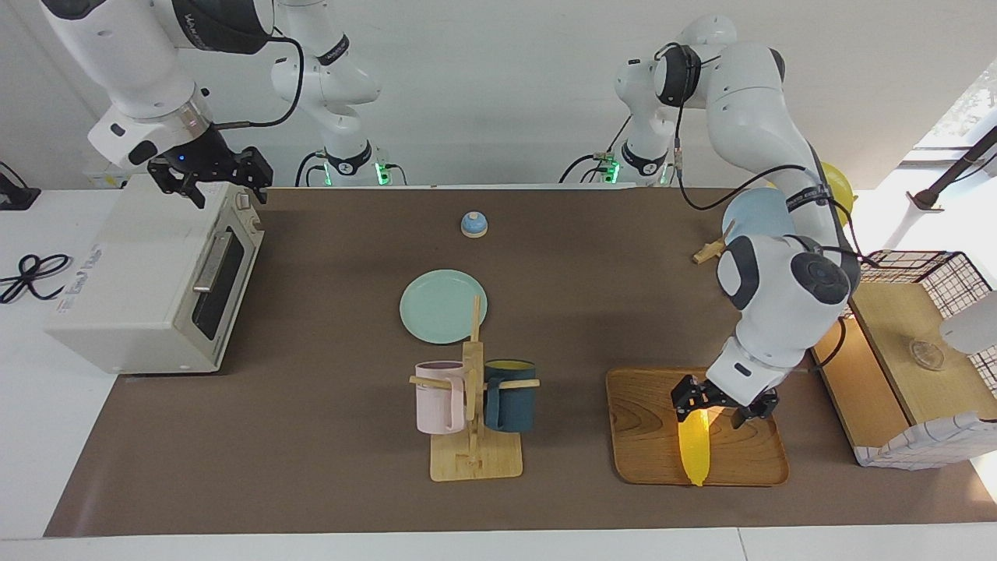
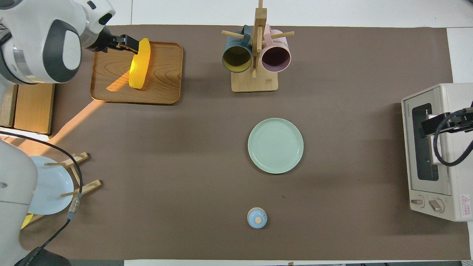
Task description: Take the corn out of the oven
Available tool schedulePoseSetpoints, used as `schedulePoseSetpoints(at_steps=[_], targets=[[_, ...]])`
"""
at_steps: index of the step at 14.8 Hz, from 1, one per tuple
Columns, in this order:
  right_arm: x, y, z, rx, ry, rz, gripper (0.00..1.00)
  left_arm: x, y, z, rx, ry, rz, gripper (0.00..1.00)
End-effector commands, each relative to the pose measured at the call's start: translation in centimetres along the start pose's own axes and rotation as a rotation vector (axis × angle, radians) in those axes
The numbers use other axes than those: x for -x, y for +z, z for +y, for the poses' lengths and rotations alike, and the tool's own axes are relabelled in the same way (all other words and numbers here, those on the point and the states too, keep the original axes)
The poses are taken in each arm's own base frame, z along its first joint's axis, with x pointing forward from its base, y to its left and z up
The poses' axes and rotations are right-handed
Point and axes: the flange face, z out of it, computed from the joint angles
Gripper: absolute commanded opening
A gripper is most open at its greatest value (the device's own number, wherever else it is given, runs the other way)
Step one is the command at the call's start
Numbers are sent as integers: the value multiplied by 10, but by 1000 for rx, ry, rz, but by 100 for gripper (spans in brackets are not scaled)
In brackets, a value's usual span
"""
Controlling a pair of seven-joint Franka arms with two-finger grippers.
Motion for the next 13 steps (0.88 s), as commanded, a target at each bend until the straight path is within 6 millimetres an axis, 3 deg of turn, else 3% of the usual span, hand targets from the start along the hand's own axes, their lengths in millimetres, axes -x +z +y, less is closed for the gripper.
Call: schedulePoseSetpoints(at_steps=[1,4,8,10,13], targets=[[3,-5,-1,-21,11,11,100,25,-59,-4,-17,-20,-43,100],[3,-5,-1,-21,11,10,100,50,-116,-3,-32,-64,-92,100],[3,-5,-1,-21,11,11,100,93,-174,-2,-46,-86,-159,100],[3,-5,-2,-21,9,10,100,116,-194,-3,-42,-90,-199,100],[3,-5,-2,-21,9,10,100,145,-203,-1,-45,-128,-230,100]])
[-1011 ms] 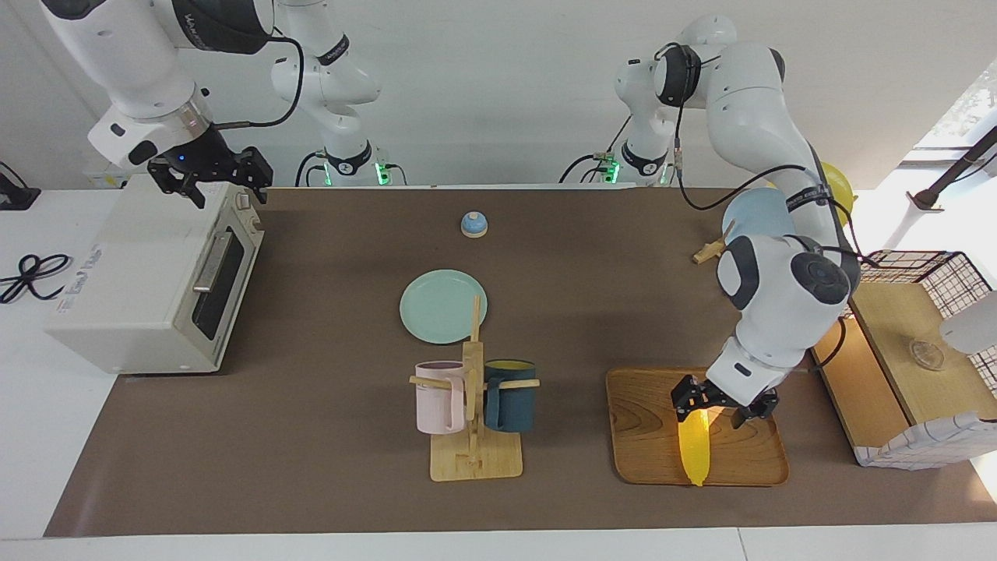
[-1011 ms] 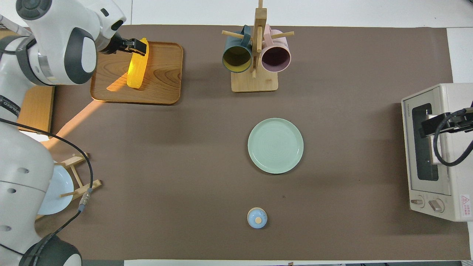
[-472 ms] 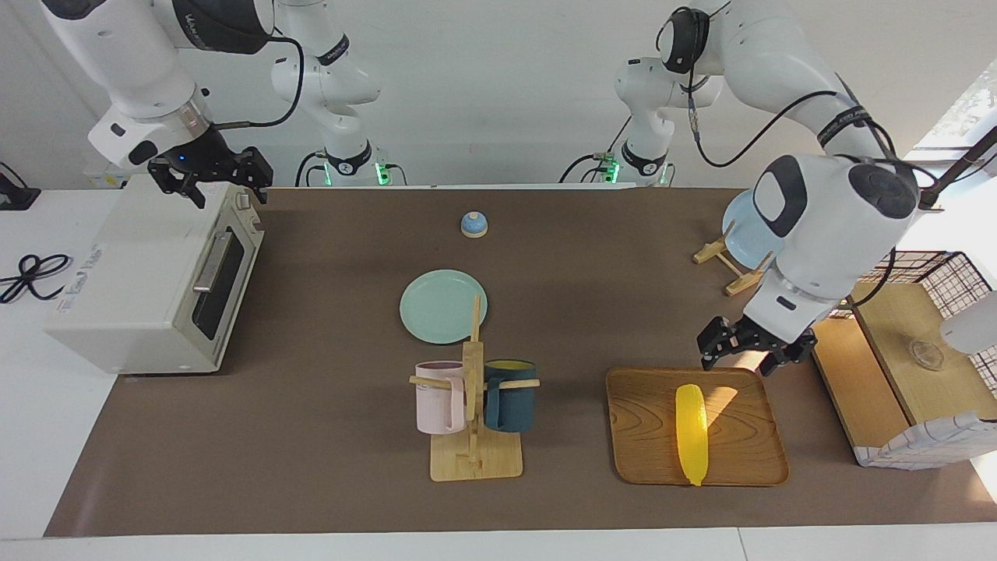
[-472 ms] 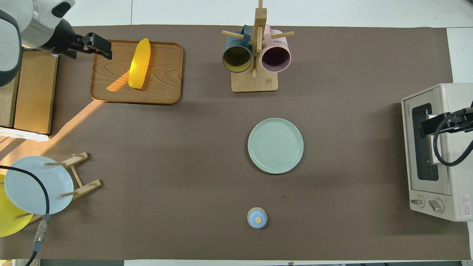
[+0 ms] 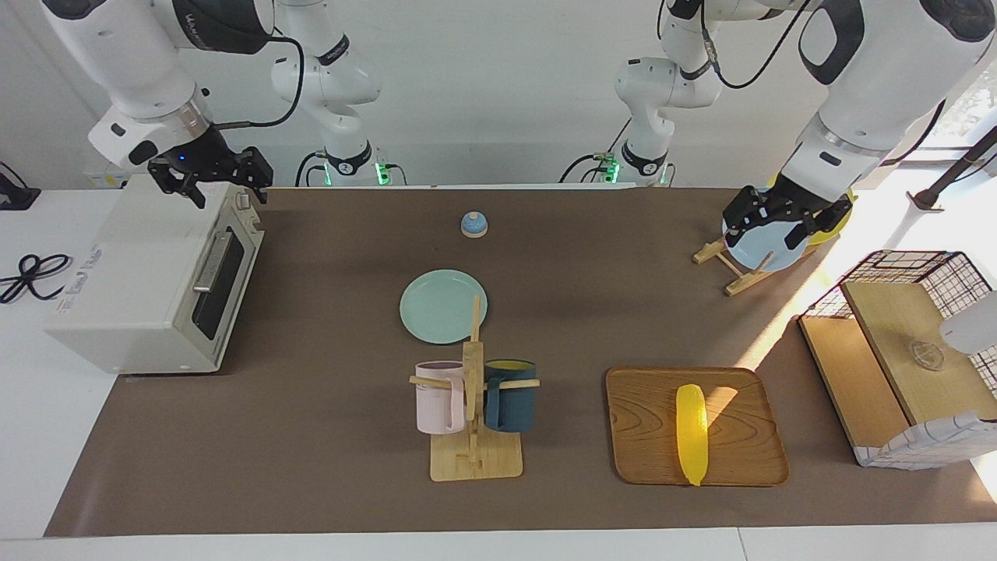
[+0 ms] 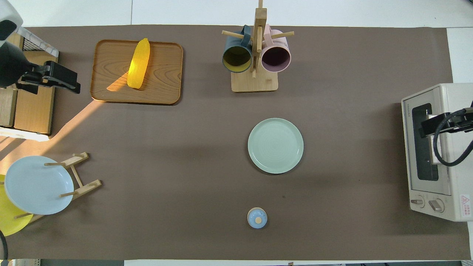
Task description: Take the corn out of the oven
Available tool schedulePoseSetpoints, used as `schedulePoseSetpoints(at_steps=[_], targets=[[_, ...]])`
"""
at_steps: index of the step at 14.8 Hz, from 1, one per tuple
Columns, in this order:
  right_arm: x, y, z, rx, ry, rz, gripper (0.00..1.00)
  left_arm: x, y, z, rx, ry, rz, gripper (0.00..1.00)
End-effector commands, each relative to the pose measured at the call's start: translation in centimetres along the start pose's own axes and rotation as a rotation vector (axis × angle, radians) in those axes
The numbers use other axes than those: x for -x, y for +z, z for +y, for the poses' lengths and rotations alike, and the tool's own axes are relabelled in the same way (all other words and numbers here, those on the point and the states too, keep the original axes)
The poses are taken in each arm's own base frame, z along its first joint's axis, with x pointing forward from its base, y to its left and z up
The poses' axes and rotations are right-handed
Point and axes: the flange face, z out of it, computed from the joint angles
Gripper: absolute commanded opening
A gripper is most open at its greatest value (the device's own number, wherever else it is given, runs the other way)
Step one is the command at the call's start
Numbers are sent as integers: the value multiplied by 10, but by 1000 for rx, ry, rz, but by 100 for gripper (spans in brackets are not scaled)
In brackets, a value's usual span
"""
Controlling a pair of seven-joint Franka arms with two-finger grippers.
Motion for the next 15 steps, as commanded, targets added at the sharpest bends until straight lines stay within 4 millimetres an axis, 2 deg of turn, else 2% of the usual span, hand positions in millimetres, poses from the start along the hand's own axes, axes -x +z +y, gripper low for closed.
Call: schedulePoseSetpoints(at_steps=[1,3,5,7,9,15], targets=[[3,-5,-2,-21,10,10,100,40,8,-2,-13,-44,-45,100],[3,-4,-2,-21,10,8,100,60,21,-5,-11,-49,-70,100],[3,-4,-2,-21,10,8,100,70,30,-7,-8,-52,-66,100],[3,-4,-2,-21,8,8,100,69,38,-6,-13,-37,-59,100],[3,-4,-2,-22,10,7,100,62,37,-3,-13,-24,-24,100],[3,-4,-4,-21,5,7,100,60,31,3,-66,0,-28,100]])
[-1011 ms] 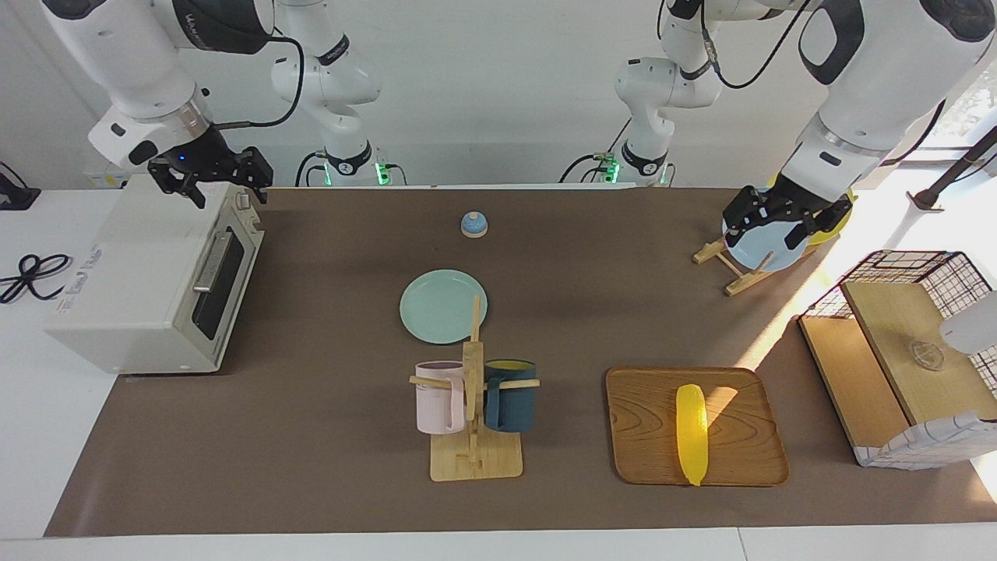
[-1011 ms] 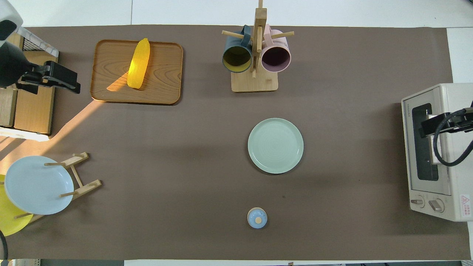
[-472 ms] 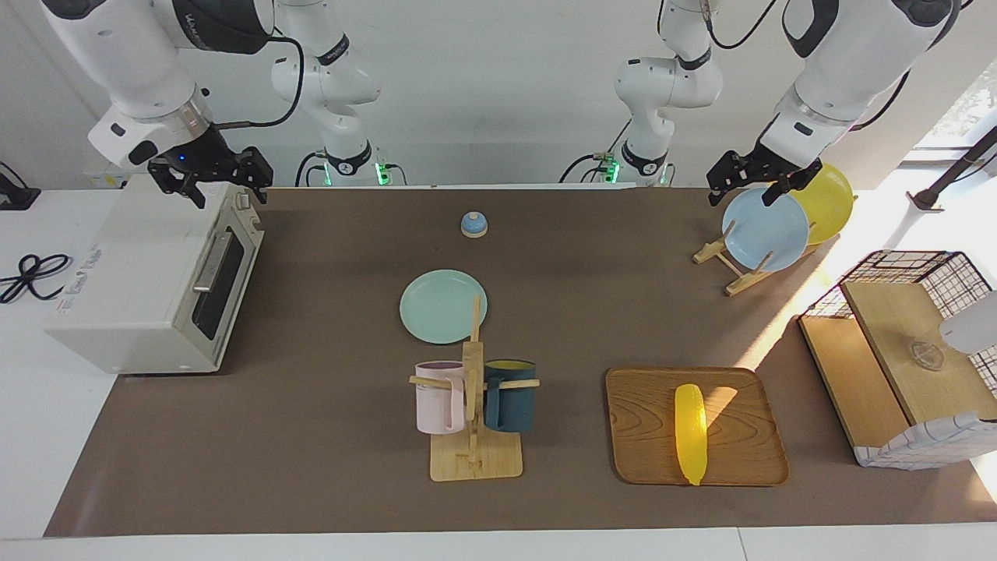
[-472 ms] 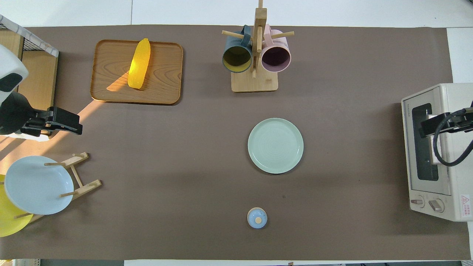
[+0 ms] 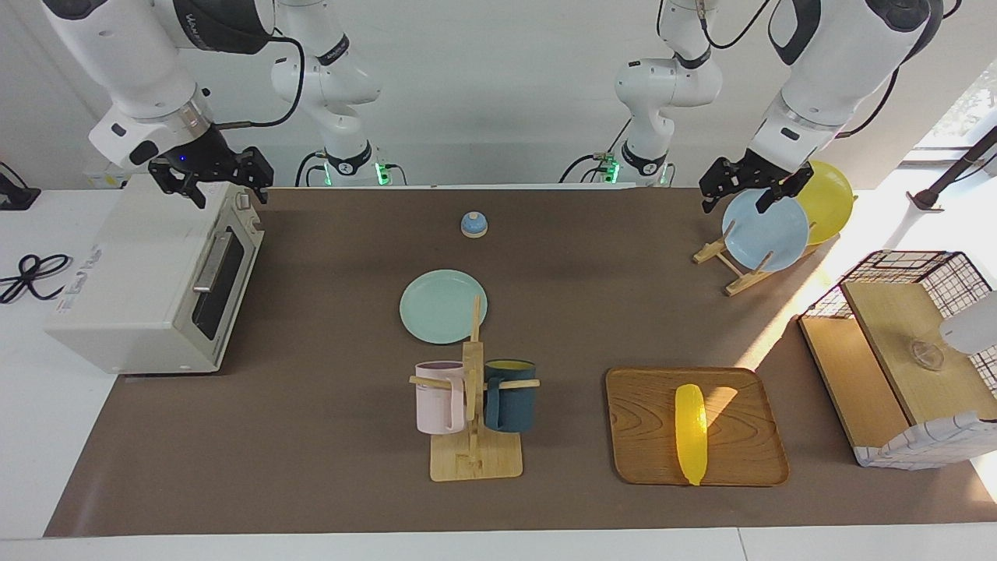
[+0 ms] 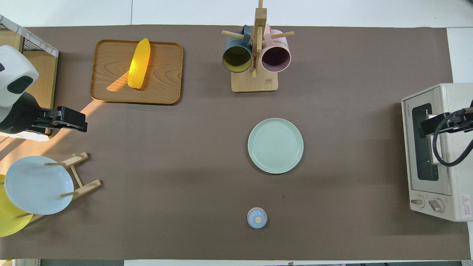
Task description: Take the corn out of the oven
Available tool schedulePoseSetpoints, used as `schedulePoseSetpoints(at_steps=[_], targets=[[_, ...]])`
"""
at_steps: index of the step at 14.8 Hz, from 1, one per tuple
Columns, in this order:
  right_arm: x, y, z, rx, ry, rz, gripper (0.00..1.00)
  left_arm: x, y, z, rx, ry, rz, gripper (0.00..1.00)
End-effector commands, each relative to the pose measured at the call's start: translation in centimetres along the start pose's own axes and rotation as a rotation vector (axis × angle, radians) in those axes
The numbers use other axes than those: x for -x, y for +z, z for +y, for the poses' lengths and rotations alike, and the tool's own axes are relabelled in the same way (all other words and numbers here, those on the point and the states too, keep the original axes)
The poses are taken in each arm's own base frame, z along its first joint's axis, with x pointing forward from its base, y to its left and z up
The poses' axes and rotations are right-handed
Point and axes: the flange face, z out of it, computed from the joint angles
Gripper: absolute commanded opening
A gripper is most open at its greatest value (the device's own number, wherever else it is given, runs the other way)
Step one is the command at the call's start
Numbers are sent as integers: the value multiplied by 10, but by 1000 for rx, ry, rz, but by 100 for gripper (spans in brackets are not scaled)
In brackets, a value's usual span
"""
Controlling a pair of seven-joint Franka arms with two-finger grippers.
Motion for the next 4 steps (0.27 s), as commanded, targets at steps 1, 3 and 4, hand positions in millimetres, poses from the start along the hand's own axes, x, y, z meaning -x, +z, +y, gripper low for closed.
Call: schedulePoseSetpoints(at_steps=[1,3,4], targets=[[3,-4,-3,-21,7,7,100,3,-5,1,-36,17,17,100],[3,-4,-3,-21,7,7,100,4,-7,1,-36,17,20,100],[3,-4,-5,-21,4,7,100,5,-8,-1,-35,12,22,100]])
